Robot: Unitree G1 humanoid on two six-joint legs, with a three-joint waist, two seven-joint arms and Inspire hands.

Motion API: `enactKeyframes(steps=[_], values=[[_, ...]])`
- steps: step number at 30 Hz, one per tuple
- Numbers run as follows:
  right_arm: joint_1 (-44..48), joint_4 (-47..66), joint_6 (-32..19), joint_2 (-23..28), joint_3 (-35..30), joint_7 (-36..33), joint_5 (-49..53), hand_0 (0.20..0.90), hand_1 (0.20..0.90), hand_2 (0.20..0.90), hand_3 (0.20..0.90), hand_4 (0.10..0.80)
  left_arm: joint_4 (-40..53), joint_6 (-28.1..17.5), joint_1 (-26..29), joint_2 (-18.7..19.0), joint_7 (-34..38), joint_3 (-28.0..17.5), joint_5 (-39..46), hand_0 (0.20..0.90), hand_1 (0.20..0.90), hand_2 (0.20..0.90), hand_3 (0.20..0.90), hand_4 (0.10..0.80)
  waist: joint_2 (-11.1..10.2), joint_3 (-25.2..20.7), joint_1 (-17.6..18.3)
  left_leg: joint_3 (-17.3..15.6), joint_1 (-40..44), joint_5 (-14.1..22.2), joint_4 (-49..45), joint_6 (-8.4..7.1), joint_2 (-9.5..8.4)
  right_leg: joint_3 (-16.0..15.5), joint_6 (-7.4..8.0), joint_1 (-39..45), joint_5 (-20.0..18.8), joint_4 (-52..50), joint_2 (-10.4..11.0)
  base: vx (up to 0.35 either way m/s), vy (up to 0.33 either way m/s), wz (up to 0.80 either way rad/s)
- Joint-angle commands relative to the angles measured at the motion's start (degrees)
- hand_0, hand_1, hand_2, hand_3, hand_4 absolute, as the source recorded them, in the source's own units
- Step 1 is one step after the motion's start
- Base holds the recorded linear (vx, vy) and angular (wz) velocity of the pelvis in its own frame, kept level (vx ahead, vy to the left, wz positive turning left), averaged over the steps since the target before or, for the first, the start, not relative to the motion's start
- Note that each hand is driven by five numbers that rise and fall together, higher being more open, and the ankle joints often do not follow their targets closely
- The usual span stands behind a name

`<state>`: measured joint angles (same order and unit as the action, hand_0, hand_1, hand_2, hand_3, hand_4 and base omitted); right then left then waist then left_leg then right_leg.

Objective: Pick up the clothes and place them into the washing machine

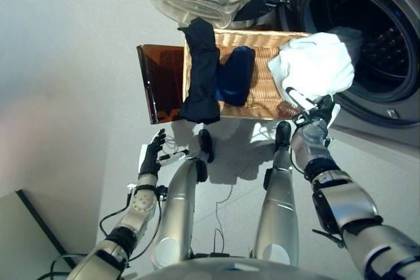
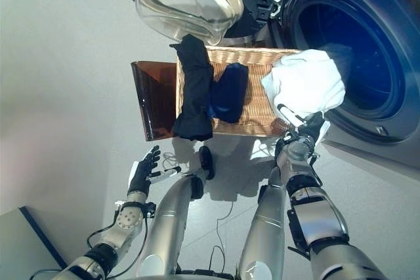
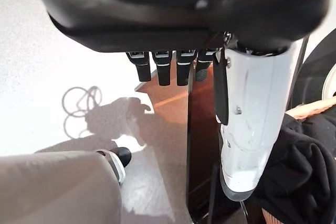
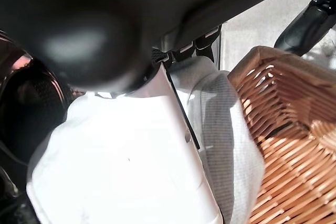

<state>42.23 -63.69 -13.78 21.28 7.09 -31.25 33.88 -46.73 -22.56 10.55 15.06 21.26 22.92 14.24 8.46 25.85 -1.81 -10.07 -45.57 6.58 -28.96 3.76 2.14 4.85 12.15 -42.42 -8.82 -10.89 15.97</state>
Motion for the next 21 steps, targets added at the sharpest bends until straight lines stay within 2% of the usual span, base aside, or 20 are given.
enactKeyframes(steps=[1, 10, 11, 12, 13, 14, 15, 21], values=[[2.75, 8.63, -7.41, 4.90, 0.12, -0.63, -1.08, 0.900, 0.900, 0.900, 0.900, 0.800, 2.63, -2.07, -2.39, 4.81, 1.45, -1.59, 0.63, 0.900, 0.900, 0.900, 0.900, 0.800, 0.49, -2.91, -0.40, 1.32, 3.34, -4.28, 8.19, -6.19, 2.50, 1.27, -4.56, 2.56, 7.61, -6.16, -1.60, 0.000, 0.000, 0.00], [4.44, 5.98, -6.54, 6.89, -0.46, -0.73, -0.77, 0.900, 0.900, 0.900, 0.900, 0.800, 4.16, -2.30, -3.03, 5.79, 0.95, -1.36, 1.11, 0.900, 0.900, 0.900, 0.900, 0.800, 0.92, -2.69, -0.81, 1.33, 2.99, -4.49, 8.17, -6.24, 2.44, 1.37, -4.59, 2.06, 7.92, -6.54, -1.65, 0.000, 0.000, 0.00], [5.92, 5.42, -6.40, 7.83, -0.39, -0.75, 0.09, 0.845, 0.845, 0.845, 0.845, 0.761, 4.81, -2.24, -3.27, 6.10, 0.75, -1.36, 1.43, 0.900, 0.900, 0.900, 0.900, 0.800, 1.11, -2.42, -0.93, 1.35, 3.04, -4.67, 8.53, -6.22, 2.32, 1.36, -4.62, 1.98, 7.85, -6.39, -1.64, 0.000, 0.000, 0.00], [5.94, 5.41, -6.41, 7.83, -0.38, -0.75, 0.09, 0.741, 0.741, 0.741, 0.741, 0.686, 4.82, -2.23, -3.27, 6.10, 0.75, -1.37, 1.43, 0.900, 0.900, 0.900, 0.900, 0.800, 1.11, -2.40, -0.92, 1.35, 3.05, -4.67, 8.54, -6.22, 2.32, 1.37, -4.62, 1.99, 7.85, -6.39, -1.63, 0.000, 0.000, 0.00], [6.32, 5.38, -6.38, 7.96, -0.37, -0.66, 0.52, 0.543, 0.543, 0.543, 0.543, 0.545, 5.23, -2.20, -3.41, 6.17, 0.55, -1.36, 1.77, 0.900, 0.900, 0.900, 0.900, 0.800, 1.15, -2.28, -0.94, 1.30, 3.08, -4.73, 8.68, -6.24, 2.28, 1.38, -4.62, 1.97, 7.82, -6.36, -1.65, 0.000, 0.000, 0.00], [7.08, 5.65, -6.37, 8.35, -0.24, -0.63, 0.97, 0.439, 0.439, 0.439, 0.439, 0.471, 5.56, -2.05, -3.61, 6.44, 0.41, -1.59, 1.94, 0.900, 0.900, 0.900, 0.900, 0.800, 1.24, -2.00, -0.99, 1.24, 3.09, -4.88, 8.83, -6.26, 2.25, 1.45, -4.62, 1.99, 7.73, -6.26, -1.68, 0.000, 0.000, 0.00], [7.09, 5.65, -6.37, 8.35, -0.24, -0.63, 0.97, 0.200, 0.200, 0.200, 0.200, 0.300, 5.57, -2.04, -3.61, 6.44, 0.41, -1.60, 1.94, 0.900, 0.900, 0.900, 0.900, 0.800, 1.24, -1.98, -0.98, 1.24, 3.10, -4.88, 8.84, -6.26, 2.25, 1.45, -4.62, 2.01, 7.73, -6.26, -1.68, 0.000, 0.000, 0.00], [9.04, 4.77, -6.21, 9.34, -0.17, -1.24, 1.06, 0.200, 0.200, 0.200, 0.200, 0.300, 6.04, -2.14, -4.06, 6.75, 0.07, -1.64, 2.54, 0.900, 0.900, 0.900, 0.900, 0.800, 1.54, -1.93, -1.18, 1.33, 2.98, -5.08, 9.00, -6.32, 2.26, 1.28, -4.63, 1.89, 7.72, -6.43, -1.70, 0.000, 0.000, 0.00]])
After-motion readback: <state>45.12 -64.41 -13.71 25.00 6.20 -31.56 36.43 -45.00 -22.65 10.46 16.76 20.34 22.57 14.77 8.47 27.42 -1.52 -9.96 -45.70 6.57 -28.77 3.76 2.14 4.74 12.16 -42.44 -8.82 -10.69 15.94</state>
